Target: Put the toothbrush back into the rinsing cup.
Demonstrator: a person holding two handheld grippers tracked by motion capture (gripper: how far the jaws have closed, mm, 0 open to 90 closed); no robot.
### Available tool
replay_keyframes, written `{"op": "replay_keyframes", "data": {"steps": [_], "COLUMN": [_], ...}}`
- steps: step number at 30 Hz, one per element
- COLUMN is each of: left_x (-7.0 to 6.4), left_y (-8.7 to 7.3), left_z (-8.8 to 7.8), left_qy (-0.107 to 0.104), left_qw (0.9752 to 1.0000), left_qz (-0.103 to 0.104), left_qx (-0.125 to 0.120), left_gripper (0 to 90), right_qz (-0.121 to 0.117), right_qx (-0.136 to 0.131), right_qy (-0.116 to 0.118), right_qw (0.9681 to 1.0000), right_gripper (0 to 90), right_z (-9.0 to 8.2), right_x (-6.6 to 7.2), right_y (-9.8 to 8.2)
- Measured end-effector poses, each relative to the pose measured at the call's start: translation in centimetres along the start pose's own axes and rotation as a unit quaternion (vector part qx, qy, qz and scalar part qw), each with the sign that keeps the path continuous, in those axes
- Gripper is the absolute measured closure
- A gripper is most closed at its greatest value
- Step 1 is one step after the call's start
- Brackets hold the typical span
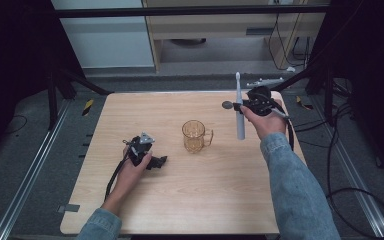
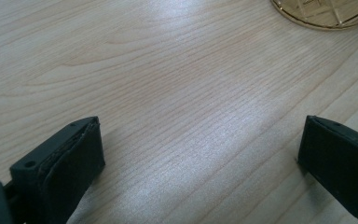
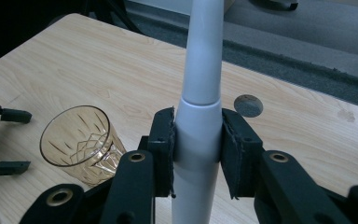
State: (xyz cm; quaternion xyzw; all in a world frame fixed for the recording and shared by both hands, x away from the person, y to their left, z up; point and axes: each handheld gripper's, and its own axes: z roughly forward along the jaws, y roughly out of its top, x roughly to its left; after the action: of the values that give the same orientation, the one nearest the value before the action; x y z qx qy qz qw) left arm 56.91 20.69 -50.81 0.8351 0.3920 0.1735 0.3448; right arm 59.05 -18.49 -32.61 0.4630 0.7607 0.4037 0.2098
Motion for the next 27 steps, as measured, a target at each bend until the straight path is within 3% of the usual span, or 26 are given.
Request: {"op": "replay_keyframes", "data": {"steps": [8, 12, 27], "left_x": [0.0, 0.0, 0.0], "left_y": [0.0, 0.0, 0.0], "left_z": [0.0, 0.0, 0.0], "left_qy": [0.0, 0.0, -0.001], "left_qw": [1.0, 1.0, 1.0], "left_qz": [0.0, 0.0, 0.001], "left_qx": [0.0, 0.0, 0.001], "left_gripper": [0.0, 0.0, 0.0], "right_qz": [-0.006, -0.02, -0.027], "right_qx": [-0.015, -0.021, -0.05], "right_qy": [-0.007, -0.021, -0.024], "right_qw": [0.9998, 0.9993, 0.9981], "right_gripper": [67.5, 67.5, 67.5], "right_z": [-0.5, -0.7, 0.8], "right_x": [0.5, 1.0, 3.2], "right_y": [0.9, 1.7, 4.5]}}
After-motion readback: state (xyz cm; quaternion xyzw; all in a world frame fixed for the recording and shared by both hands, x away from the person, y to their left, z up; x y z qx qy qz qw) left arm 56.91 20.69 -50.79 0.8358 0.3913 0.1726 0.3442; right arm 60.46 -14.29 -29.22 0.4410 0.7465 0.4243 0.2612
